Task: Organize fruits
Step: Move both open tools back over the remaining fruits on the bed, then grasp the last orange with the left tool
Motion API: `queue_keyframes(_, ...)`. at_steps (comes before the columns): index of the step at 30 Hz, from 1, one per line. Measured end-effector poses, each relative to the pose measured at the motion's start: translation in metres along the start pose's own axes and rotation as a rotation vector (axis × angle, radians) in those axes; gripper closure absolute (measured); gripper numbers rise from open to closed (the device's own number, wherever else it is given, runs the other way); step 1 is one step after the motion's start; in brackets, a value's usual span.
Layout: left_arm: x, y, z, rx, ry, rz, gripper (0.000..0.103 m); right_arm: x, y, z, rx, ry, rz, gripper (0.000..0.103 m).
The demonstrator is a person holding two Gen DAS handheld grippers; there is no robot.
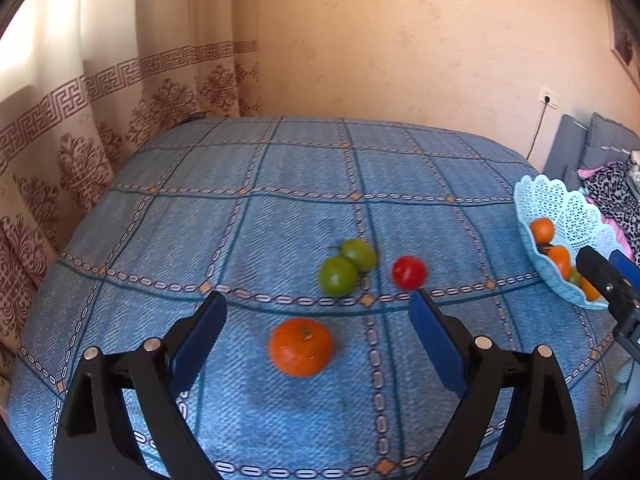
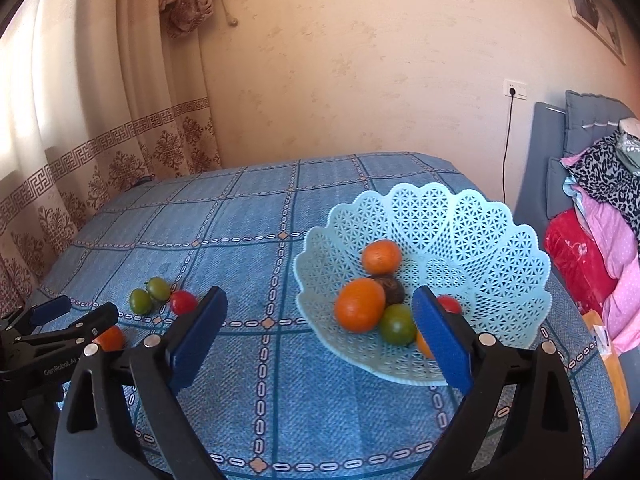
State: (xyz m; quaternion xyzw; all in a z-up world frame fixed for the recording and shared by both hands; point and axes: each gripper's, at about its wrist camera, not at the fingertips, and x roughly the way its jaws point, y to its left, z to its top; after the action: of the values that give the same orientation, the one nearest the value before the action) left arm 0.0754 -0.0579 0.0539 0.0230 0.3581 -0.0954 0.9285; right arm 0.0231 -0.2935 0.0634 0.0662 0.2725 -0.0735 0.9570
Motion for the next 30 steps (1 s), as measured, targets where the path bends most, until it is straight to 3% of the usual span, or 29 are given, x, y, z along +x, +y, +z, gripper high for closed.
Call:
queue_keyframes(15, 0.017, 0.014, -0.011, -0.022, 0.061, 0.015, 0.011, 0.012, 0.023, 0.002, -0.054, 0.026, 0.03, 0.008)
queue_keyframes(23, 0.029, 0.02, -0.015, -0.04, 0.108, 0.003, 0.012, 0.027, 0.043, 0.005, -0.091, 0.063, 0.105, 0.008)
queue_keyframes(27, 0.037, 0.017, -0.019, -0.021, 0.14, 0.0, 0.037, 0.033, 0.058, 0.005, -0.133, 0.07, 0.147, 0.008)
queue_keyframes(30, 0.038, 0.017, -0.021, -0.018, 0.139, -0.004, 0.048, 0.043, 0.07, 0.003, -0.158, 0.092, 0.197, 0.008)
